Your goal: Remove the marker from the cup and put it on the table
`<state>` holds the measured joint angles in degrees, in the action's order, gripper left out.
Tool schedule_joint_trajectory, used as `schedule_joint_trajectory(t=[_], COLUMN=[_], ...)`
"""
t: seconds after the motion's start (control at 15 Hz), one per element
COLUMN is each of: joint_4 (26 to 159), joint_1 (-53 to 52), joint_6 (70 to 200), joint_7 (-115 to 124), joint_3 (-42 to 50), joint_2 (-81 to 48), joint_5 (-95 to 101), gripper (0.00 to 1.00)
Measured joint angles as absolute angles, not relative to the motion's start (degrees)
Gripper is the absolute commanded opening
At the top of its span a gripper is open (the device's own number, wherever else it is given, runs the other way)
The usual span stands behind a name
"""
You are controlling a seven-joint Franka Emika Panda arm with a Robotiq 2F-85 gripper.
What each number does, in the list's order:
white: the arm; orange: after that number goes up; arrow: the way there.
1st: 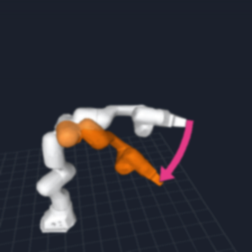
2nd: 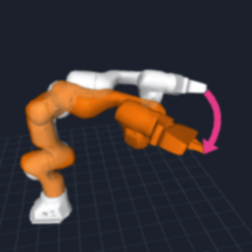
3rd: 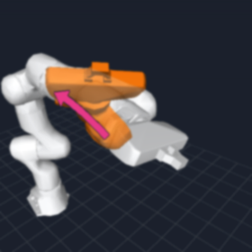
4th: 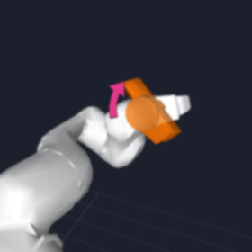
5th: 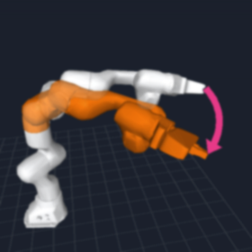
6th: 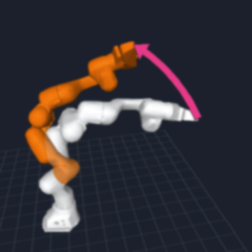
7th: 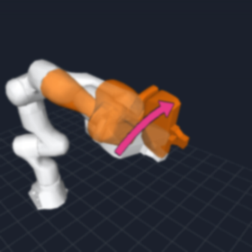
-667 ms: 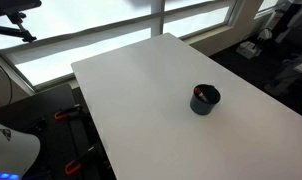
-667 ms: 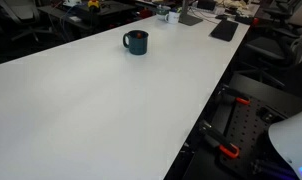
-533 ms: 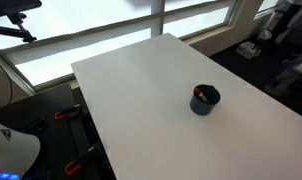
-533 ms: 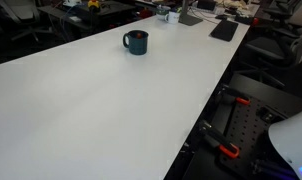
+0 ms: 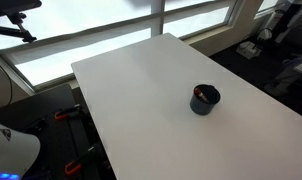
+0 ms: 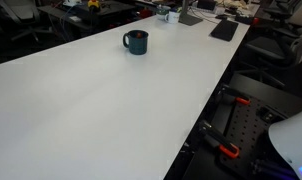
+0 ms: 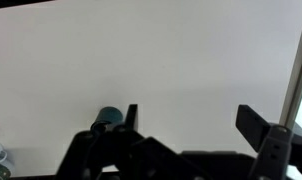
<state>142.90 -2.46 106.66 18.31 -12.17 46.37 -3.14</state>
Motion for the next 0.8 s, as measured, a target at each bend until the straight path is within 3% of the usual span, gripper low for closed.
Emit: schedule_joint_trajectory(t=[0.4, 0.8], joint_4=[137.52, 128.62], joint_1=[1.98, 5.20], joint_6=[106.54, 106.99], joint_7=[14.22, 9.48], joint_3=[-3.11, 4.40], joint_2=[41.82, 29.13], joint_5=[-1.95, -1.67], gripper=[1.00, 1.00])
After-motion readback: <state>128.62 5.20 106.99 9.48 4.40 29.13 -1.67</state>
